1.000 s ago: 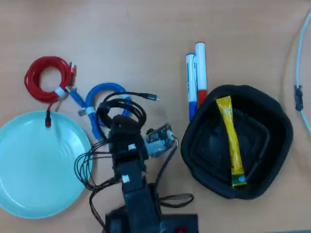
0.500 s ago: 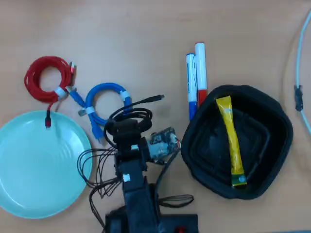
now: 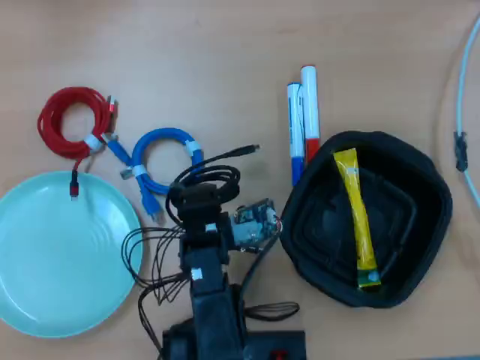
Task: Put a black charging cable in a black bowl and put a red charging cable in a green bowl
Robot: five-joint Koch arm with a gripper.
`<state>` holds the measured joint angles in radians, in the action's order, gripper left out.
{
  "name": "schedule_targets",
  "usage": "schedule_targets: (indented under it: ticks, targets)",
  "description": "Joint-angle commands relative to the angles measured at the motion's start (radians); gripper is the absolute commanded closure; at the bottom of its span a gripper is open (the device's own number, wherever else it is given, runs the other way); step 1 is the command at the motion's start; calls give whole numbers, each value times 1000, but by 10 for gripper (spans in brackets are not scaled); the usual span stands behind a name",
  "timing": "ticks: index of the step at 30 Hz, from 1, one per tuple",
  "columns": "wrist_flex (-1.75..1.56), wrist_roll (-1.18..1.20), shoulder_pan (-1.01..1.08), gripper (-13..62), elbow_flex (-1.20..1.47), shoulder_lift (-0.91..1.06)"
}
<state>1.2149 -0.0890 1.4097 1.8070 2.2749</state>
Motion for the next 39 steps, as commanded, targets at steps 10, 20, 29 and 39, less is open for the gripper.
schedule_targets:
  ticks: [10, 20, 29, 39]
  targets:
    - [-313, -270, 104, 559, -565, 92]
    - [-727, -272, 114, 559, -439, -52]
    - [-759, -250, 423, 559, -176, -15]
    - [-805, -238, 672, 558, -129, -3]
